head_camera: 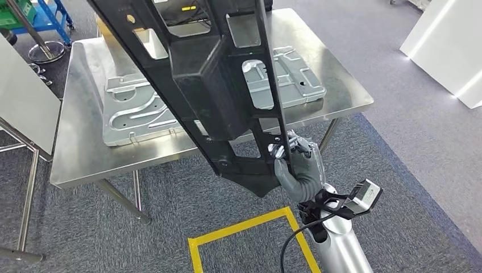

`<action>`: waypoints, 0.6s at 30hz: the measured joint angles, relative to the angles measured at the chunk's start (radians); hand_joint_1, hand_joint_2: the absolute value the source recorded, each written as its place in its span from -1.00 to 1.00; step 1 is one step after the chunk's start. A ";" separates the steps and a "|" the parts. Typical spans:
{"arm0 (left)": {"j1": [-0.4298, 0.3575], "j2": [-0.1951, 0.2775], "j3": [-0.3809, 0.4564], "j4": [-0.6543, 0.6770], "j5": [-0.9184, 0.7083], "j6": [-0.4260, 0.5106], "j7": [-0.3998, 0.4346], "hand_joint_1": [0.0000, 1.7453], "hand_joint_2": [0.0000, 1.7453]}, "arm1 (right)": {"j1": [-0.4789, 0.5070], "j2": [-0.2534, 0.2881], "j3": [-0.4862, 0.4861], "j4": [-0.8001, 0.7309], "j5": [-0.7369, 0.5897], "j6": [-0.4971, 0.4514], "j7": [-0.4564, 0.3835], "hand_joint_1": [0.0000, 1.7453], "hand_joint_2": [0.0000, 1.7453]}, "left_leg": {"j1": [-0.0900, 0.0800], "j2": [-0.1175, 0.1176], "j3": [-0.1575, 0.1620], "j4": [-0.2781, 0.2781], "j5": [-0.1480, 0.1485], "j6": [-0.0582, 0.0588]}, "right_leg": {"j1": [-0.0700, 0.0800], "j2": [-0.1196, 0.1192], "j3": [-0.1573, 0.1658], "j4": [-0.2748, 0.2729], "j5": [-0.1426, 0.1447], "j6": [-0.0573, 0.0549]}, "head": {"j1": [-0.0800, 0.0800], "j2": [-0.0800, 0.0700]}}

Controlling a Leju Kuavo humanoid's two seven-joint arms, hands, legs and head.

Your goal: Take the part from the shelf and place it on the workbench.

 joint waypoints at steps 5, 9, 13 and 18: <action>-0.008 -0.005 0.000 0.000 -0.003 0.000 -0.018 -1.00 1.00 | -0.011 -0.014 0.000 -0.001 0.010 -0.009 0.003 1.00 1.00 | 0.007 -0.009 0.041 -0.012 -0.023 0.017 | -0.013 0.009 -0.183 0.266 -0.072 0.023 | 0.000 0.000; -0.015 -0.009 0.000 0.000 -0.009 -0.003 -0.019 -1.00 1.00 | -0.036 -0.032 -0.005 0.000 0.019 -0.016 0.014 1.00 1.00 | 0.007 -0.015 0.067 -0.010 -0.044 0.004 | -0.013 0.012 -0.112 0.033 0.073 0.021 | 0.000 0.000; -0.019 -0.010 0.000 0.000 -0.010 -0.010 -0.014 -1.00 1.00 | -0.080 -0.052 -0.013 0.000 0.052 -0.027 0.034 1.00 1.00 | 0.003 -0.015 0.066 0.003 -0.055 -0.021 | -0.011 0.015 -0.098 -0.005 0.081 -0.008 | 0.000 0.000; -0.019 -0.010 0.000 0.000 -0.007 -0.013 -0.010 -1.00 1.00 | -0.199 -0.083 -0.030 0.013 0.110 -0.055 0.078 1.00 1.00 | 0.006 -0.010 -0.051 0.232 -0.159 -0.033 | -0.010 0.015 -0.079 -0.006 0.068 -0.031 | 0.000 0.000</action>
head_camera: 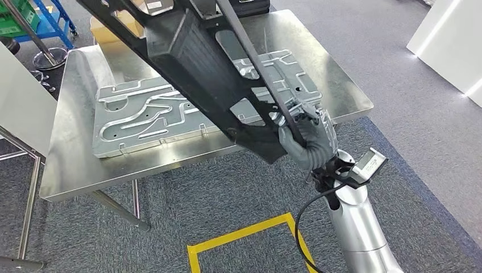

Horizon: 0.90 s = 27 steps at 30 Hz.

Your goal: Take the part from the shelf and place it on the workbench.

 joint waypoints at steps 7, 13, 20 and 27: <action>0.005 0.002 0.001 0.000 0.008 -0.002 0.003 -1.00 1.00 | -0.193 -0.064 -0.008 0.111 0.035 -0.017 0.039 1.00 1.00 | -0.013 0.009 0.034 -0.206 0.156 0.031 | 0.012 -0.001 0.038 0.001 -0.029 0.006 | 0.000 0.000; 0.008 -0.003 0.002 0.000 0.015 0.000 0.001 -1.00 1.00 | -0.348 -0.125 -0.006 0.233 0.085 -0.045 0.040 1.00 1.00 | -0.008 0.006 0.058 -0.248 0.169 0.055 | 0.010 -0.001 0.008 0.061 -0.071 0.041 | 0.000 0.000; 0.007 -0.006 0.002 0.000 0.000 -0.003 -0.006 -1.00 1.00 | -0.523 -0.202 0.047 0.413 0.549 -0.316 0.092 1.00 1.00 | 0.000 -0.005 0.088 -0.239 0.135 0.050 | -0.014 0.000 -0.105 0.154 -0.010 0.069 | 0.000 0.000; 0.001 -0.005 0.002 0.000 -0.004 -0.005 -0.005 -1.00 1.00 | -0.628 -0.234 0.128 0.568 0.800 -0.439 0.145 1.00 1.00 | -0.003 -0.008 0.090 -0.211 0.095 0.013 | -0.012 0.004 -0.037 0.007 0.024 0.032 | 0.000 0.000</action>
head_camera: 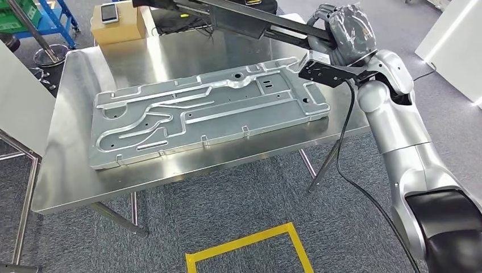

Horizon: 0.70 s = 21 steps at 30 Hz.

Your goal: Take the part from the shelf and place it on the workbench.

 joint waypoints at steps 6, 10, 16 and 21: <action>-0.003 0.004 0.000 0.000 -0.003 0.002 0.001 -1.00 1.00 | -0.051 0.004 0.088 0.121 0.315 -0.120 0.100 1.00 1.00 | 0.001 0.006 -0.167 0.281 -0.072 -0.009 | 0.010 -0.001 0.031 -0.002 -0.024 -0.023 | 0.000 0.000; -0.002 0.005 0.000 0.000 0.000 0.002 0.000 -1.00 1.00 | -0.080 0.034 0.162 0.284 0.533 -0.217 0.173 1.00 1.00 | -0.007 0.008 -0.084 0.044 0.076 0.017 | 0.021 -0.001 0.058 -0.003 -0.043 -0.020 | 0.000 0.000; 0.001 0.004 0.000 0.000 -0.002 0.003 -0.002 -1.00 1.00 | -0.094 0.084 0.242 0.472 0.639 -0.285 0.231 1.00 1.00 | -0.003 0.013 -0.040 -0.042 0.084 0.038 | 0.021 -0.001 0.047 0.021 -0.066 0.005 | 0.000 0.000; 0.004 0.003 0.000 0.000 -0.009 0.001 -0.001 -1.00 1.00 | -0.062 0.117 0.268 0.566 0.651 -0.312 0.272 1.00 1.00 | 0.002 0.009 -0.026 -0.044 0.071 0.042 | 0.006 -0.001 -0.109 0.262 -0.126 0.023 | 0.000 0.000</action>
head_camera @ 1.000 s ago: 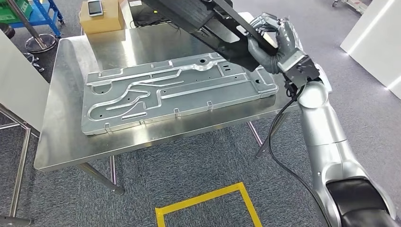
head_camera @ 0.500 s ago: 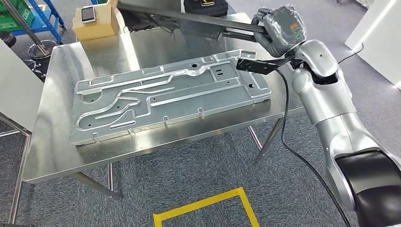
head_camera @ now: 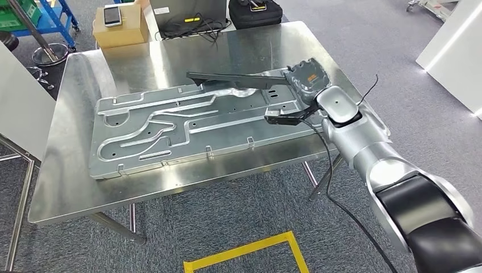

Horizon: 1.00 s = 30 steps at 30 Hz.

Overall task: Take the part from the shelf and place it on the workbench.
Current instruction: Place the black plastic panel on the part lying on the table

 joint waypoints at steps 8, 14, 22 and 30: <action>-0.005 0.001 0.000 0.000 -0.007 -0.002 0.004 -1.00 1.00 | 0.042 0.066 0.015 0.073 0.016 0.001 0.036 1.00 1.00 | 0.000 -0.002 0.012 0.032 -0.048 -0.041 | -0.006 0.002 0.088 -0.248 0.132 -0.015 | -0.001 0.000; -0.005 0.004 0.000 0.000 -0.008 -0.001 0.004 -1.00 1.00 | 0.040 0.087 0.015 0.091 0.016 0.001 0.036 1.00 1.00 | 0.003 0.004 -0.117 0.297 -0.162 -0.064 | -0.003 -0.001 0.114 -0.252 0.115 -0.047 | -0.001 0.000; -0.010 0.006 -0.004 0.000 -0.024 0.018 -0.003 -1.00 1.00 | 0.052 0.121 0.018 0.111 0.020 0.008 0.039 -0.50 -0.50 | -0.010 0.003 -0.029 0.038 -0.006 -0.031 | 0.009 0.005 0.137 -0.255 0.097 -0.031 | -0.001 0.000; -0.007 0.002 -0.023 0.000 -0.022 0.101 -0.022 -1.00 -1.00 | 0.084 0.126 0.011 0.123 -0.032 -0.001 0.005 -1.00 -1.00 | 0.000 0.004 -0.012 0.010 0.000 -0.003 | 0.003 0.003 0.002 0.001 -0.017 0.004 | -0.001 0.000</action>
